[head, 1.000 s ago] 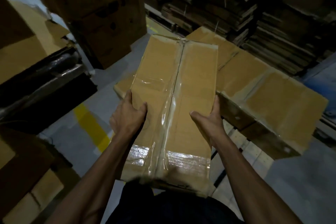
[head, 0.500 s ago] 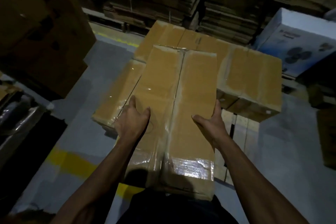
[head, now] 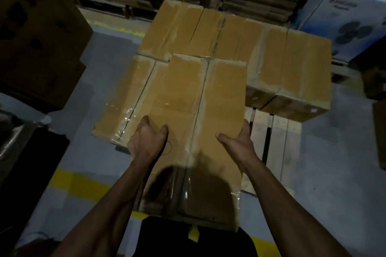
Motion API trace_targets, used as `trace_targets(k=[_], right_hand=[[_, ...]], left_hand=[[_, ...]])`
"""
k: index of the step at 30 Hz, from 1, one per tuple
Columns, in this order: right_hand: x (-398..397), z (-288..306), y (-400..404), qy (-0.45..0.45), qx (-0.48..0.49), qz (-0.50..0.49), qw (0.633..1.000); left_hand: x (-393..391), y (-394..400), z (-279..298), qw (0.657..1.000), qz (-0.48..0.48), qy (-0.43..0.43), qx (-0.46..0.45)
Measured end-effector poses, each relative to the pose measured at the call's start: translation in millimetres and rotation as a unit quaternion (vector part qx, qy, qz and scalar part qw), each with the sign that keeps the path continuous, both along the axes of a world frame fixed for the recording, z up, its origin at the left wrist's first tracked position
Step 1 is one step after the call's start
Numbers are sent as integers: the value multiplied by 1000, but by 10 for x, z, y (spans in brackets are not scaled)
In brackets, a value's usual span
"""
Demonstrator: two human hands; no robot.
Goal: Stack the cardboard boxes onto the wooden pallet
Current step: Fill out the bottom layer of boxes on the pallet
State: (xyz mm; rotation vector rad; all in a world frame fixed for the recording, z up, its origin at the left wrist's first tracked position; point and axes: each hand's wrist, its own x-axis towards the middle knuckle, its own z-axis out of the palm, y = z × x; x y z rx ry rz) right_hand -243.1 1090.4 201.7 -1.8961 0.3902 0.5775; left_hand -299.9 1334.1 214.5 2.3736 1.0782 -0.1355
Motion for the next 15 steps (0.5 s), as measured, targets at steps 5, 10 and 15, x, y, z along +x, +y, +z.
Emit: trace_targets(k=[5,10,15], right_hand=[[78,-342,24,10,-4,6,1000],[145,-852,130,27,-15,-2,1000],[172,-1513,296,22,-29,-30,999]], left_hand=[[106,45,-343,1000,-11,9,-25],[253,160,-855,998,-24,35,-53],[339,363,-1574,992,-61,25,-106]])
